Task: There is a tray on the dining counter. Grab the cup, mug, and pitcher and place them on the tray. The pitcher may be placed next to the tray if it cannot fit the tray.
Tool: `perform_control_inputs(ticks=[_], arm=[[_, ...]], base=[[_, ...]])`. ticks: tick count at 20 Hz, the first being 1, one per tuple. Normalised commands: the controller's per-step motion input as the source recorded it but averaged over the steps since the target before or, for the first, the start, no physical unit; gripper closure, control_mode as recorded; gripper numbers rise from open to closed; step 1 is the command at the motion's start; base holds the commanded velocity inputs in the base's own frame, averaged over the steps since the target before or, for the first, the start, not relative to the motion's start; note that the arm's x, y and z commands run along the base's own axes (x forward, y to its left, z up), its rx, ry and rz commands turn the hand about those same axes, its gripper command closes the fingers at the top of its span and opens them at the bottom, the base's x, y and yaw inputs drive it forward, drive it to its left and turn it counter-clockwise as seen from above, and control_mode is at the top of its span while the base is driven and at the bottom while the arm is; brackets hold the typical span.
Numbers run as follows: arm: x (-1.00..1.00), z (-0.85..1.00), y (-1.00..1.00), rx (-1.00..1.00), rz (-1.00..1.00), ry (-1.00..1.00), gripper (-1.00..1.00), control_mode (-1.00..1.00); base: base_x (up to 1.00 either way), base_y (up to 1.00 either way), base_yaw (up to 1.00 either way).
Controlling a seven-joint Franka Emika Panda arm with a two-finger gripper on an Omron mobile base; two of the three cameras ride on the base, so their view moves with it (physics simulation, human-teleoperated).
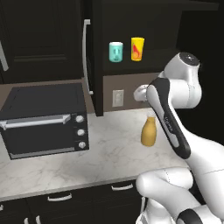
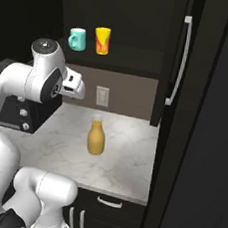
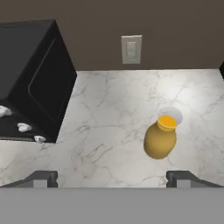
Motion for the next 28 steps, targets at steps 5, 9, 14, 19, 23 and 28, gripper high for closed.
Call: perform_control_inputs(ticks=[5,9,14,19,23,28], arm=[[0.00,0.49,0.25,-0.01,-0.04,-0.10,-1.00,-1.00],[0.09,0.51,0.27,-0.07,-0.07,-0.02,-1.00,-1.00],[0.29,0.43,0.16,-0.06,-0.03,0.00,-1.00,-1.00],[0.39,0.39,0.15,-0.04,-0.02,0.00,-1.00,-1.00],[0.32,0.28,0.11,-0.03,-0.03,-0.01,-1.00,-1.00],[0.33,0.11,0.04,0.00,-0.01,-0.04,-1.00,-1.00]], base=[[0.00,0.00,0.00],[0.00,0.00,0.00],[0.00,0.00,0.00],[0.00,0.00,0.00],[0.00,0.00,0.00],[0.00,0.00,0.00]])
